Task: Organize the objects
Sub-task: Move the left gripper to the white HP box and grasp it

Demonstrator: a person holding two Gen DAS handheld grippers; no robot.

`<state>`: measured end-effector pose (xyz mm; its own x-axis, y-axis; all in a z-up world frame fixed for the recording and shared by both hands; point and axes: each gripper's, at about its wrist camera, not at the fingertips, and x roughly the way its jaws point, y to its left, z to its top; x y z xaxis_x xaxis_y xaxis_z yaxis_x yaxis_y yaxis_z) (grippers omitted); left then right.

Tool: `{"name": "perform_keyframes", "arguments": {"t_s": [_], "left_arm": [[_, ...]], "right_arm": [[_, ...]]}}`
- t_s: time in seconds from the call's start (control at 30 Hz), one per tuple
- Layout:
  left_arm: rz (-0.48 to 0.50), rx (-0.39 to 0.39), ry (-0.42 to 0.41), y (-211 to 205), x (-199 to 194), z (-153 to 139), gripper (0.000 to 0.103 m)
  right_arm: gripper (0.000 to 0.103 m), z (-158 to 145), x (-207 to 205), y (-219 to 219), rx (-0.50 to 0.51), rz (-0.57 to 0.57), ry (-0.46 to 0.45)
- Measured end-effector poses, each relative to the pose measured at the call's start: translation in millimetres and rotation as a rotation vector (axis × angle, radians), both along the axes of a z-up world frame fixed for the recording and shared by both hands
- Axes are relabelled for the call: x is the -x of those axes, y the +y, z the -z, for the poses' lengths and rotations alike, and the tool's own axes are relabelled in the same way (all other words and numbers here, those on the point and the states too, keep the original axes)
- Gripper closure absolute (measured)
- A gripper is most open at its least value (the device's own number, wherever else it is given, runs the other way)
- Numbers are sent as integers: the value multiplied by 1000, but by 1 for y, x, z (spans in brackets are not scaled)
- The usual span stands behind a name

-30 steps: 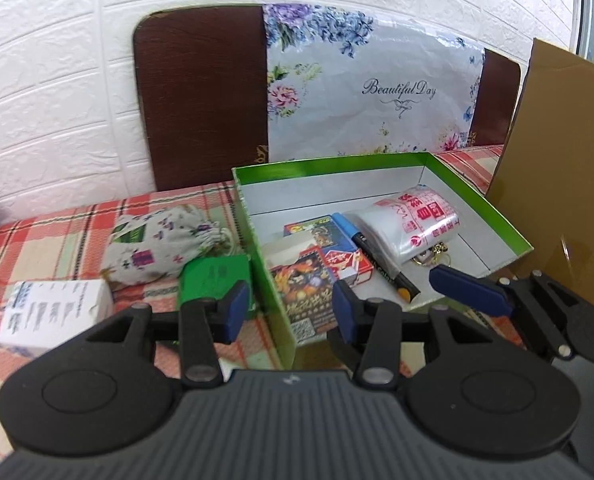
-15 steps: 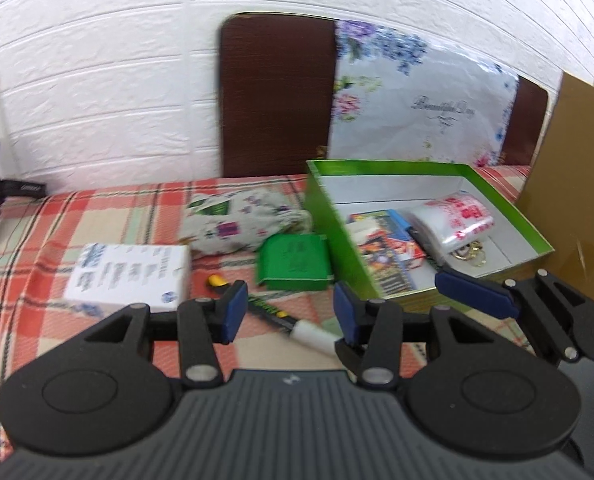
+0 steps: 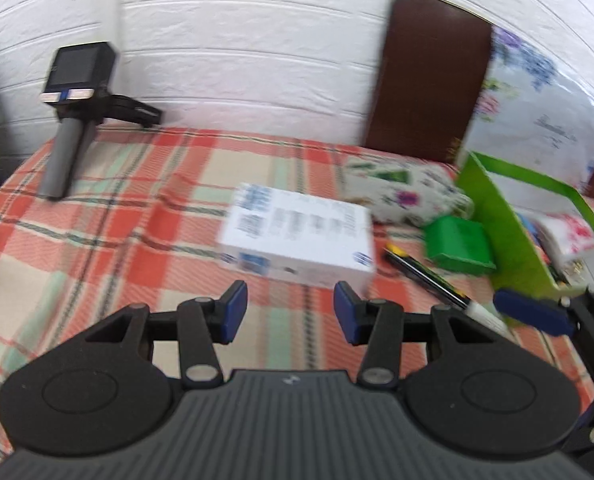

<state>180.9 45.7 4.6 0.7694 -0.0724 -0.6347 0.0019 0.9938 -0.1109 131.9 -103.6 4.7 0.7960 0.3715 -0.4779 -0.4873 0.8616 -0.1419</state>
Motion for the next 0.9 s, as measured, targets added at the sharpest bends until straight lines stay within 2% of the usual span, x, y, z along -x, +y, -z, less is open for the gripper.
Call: {"name": "perform_keyframes", "arguments": {"t_s": [0.13,0.2,0.37,0.53,0.63,0.7,0.8,0.9], "left_arm": [[-43,22,-23,25,-20,-7,44],[-47,24,-26,31,-33,-9,44],[-27,27,2,35,-70,0,39],[-23,51,42,36,-94,14,39],[-4,138,55,40,-100,20,39],[23,183,60,37,-99,23,45],[25,158,46,28,-89,22,46],[17,178,52,28,-71,21,47]], "right_arm": [[27,7,-24,15,-18,-25,55],[27,11,-39,20,-34,-29,88],[27,25,-81,25,-82,-13,182],[26,38,-112,31,-105,-4,235],[23,47,-126,35,-115,0,259],[22,50,-128,37,-118,-2,255],[25,48,-125,37,-110,-5,249],[27,47,-111,35,-98,-14,243]]}}
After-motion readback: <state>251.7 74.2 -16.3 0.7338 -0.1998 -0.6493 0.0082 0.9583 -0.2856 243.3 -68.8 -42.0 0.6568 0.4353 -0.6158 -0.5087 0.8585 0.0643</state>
